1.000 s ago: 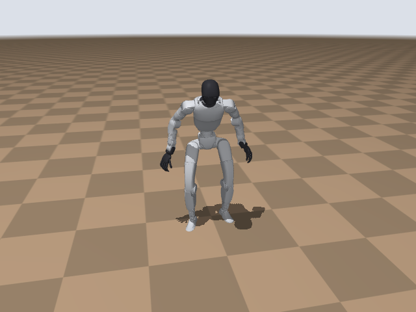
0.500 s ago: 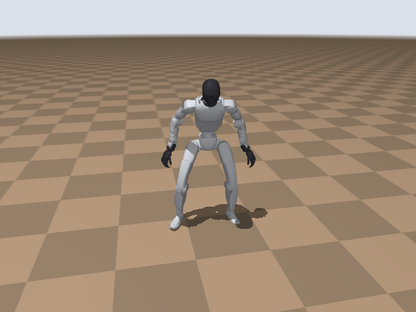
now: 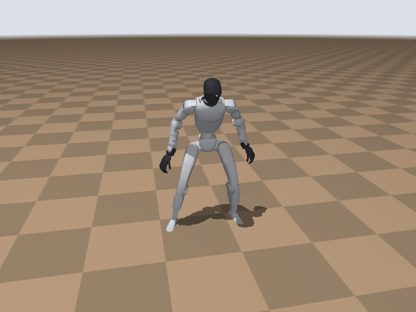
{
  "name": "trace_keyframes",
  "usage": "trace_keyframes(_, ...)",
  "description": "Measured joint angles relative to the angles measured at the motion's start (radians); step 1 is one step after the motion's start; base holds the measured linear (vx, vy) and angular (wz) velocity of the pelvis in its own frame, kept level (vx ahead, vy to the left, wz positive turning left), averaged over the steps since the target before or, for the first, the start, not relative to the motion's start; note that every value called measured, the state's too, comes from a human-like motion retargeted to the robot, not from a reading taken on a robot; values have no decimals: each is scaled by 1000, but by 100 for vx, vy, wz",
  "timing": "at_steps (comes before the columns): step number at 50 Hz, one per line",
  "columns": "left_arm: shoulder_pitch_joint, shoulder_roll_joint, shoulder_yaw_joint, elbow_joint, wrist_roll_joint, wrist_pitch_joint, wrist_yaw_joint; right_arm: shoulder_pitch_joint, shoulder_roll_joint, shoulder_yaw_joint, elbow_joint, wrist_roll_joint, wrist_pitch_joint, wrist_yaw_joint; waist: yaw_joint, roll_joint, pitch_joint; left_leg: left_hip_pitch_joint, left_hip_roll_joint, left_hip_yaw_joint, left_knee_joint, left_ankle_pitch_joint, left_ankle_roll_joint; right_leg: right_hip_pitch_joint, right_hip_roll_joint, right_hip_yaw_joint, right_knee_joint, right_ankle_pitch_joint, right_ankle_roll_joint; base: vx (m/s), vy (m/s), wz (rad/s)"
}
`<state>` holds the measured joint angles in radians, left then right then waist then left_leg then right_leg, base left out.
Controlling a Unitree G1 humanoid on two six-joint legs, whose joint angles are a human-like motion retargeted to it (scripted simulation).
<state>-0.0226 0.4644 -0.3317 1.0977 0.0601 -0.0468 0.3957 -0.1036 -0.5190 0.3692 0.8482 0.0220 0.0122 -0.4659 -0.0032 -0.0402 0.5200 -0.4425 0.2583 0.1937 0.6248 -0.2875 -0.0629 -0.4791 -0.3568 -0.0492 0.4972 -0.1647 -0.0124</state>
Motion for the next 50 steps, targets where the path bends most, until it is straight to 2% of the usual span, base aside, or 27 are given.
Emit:
trace_keyframes(2,-24,-8,-20,15,-41,11,2,36,-3,-12,5,-4,12,8,-17,10,0,-14,-29,2,14,2,-38,-9,-12,5,50,-63,-19,2,50,67)
trace_keyframes(5,-50,-35,-28,21,-100,16,4,65,-13,-16,29,-22,24,32,-26,44,0,9,-79,6,-50,-3,-18,-50,-7,-38,179,-164,-28,2,48,38)
trace_keyframes(8,-47,-67,-10,26,-132,3,-10,55,-18,-2,65,-53,21,64,-12,59,0,32,-112,37,-81,5,-15,-88,72,-51,293,-217,13,4,38,-11)
trace_keyframes(10,-38,-82,7,36,-134,-8,-26,31,-13,13,81,-70,17,74,-12,41,0,30,-144,78,-65,12,-47,-78,136,-18,248,-178,76,4,31,-4)
trace_keyframes(12,-23,-81,26,46,-114,-8,-40,-4,-1,45,79,-60,14,58,-23,0,0,-20,-165,111,47,26,-104,-23,136,-10,109,-117,95,3,29,15)
trace_keyframes(15,7,-69,39,49,-103,-5,-47,-50,3,94,43,-23,-2,23,-49,-29,0,-126,-111,115,306,5,-176,-32,77,-5,139,-111,18,3,33,22)
trace_keyframes(17,24,-65,47,45,-100,-20,-42,-70,-2,110,11,-19,-18,8,-60,-36,0,-166,-32,121,442,-54,-159,-52,56,14,175,-91,46,4,37,1)
trace_keyframes(20,37,-55,57,32,-78,-29,-46,-85,-14,114,-15,-17,-23,3,-35,-37,0,-162,100,128,509,-119,-86,-29,56,39,102,-66,28,0,40,-46)
trace_keyframes(23,35,-45,62,21,-64,-32,-52,-63,-18,71,-10,-11,-19,11,-16,-24,0,-104,134,79,358,-161,-34,2,50,51,11,4,60,-2,49,-33)
trace_keyframes(25,28,-37,62,21,-55,-27,-45,-33,-11,24,-1,-3,-15,21,-15,-17,0,-17,113,62,144,-128,-24,32,34,50,-48,45,81,-1,56,-5)
trace_keyframes(28,13,-18,32,15,-58,-14,-27,27,5,-50,9,23,4,32,-17,-10,0,73,51,43,-63,-5,-2,52,2,54,-87,66,58,-1,59,9)
trace_keyframes(32,-19,9,-37,-9,-64,3,11,97,10,-77,32,31,15,18,-38,5,0,26,-6,48,2,-6,-44,8,-13,88,48,-91,20,-3,57,48)
trace_keyframes(37,-37,-22,-57,-24,-35,-4,7,85,-10,-25,85,-54,-2,41,-35,63,0,43,-78,73,-43,-26,39,-79,101,33,297,-200,38,0,49,3)
trace_keyframes(40,-18,-46,-56,-25,6,-9,-18,39,-10,2,104,-77,-14,44,-26,57,0,54,-133,102,-39,-25,10,-53,168,-10,263,-187,92,4,37,-12)
trace_keyframes(41,0,-47,-48,-26,49,-19,-25,26,-6,18,98,-71,-44,27,-31,49,0,9,-137,92,67,-41,-16,-32,176,-10,223,-179,92,6,33,11)
trace_keyframes(42,15,-47,-45,-28,80,-18,-30,9,-2,33,94,-62,-55,17,-33,38,0,-26,-153,71,145,-46,-41,-9,174,-5,177,-172,81,3,32,17)
trace_keyframes(43,22,-41,-51,-30,89,6,-30,-13,0,46,95,-49,-25,21,-30,22,0,-40,-195,30,168,-30,-65,19,155,12,119,-169,48,1,34,18)
trace_keyframes(45,49,-39,-47,-28,108,13,-28,-41,0,68,81,-40,-23,13,-33,6,0,-107,-210,-26,341,-53,-103,-12,109,47,196,-176,27,3,37,11)
trace_keyframes(47,77,-44,-18,-18,118,0,-20,-70,-1,86,74,-45,-40,-8,-30,-7,0,-170,-128,-9,536,-115,-89,-56,79,74,279,-182,60,6,39,-19)
trace_keyframes(50,107,-49,22,-1,123,-23,-17,-108,-1,110,85,-43,-68,-42,2,-15,0,-210,60,17,698,-186,-21,-86,78,113,302,-203,48,3,41,-75)
